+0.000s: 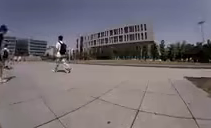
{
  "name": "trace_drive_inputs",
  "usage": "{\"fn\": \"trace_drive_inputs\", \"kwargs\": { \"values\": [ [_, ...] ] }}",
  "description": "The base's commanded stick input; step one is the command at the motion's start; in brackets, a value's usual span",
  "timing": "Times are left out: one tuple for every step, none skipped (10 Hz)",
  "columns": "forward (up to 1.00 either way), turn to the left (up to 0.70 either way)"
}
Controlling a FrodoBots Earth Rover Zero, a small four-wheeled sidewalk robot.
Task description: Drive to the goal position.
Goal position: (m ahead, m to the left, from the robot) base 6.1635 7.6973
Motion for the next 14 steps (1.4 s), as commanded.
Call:
{"fn": "trace_drive_inputs", "kwargs": {
  "values": [
    [0.00, 1.00],
    [0.00, 1.00],
    [0.00, 1.00],
    [0.00, 1.00],
    [0.00, 1.00],
    [0.00, 1.00],
    [0.00, 0.40],
    [0.00, 0.00],
    [0.00, 0.00],
    [0.00, 0.00],
    [0.00, 0.00],
    [0.31, 0.00],
    [1.00, 0.00],
    [1.00, 0.00]
  ]
}}
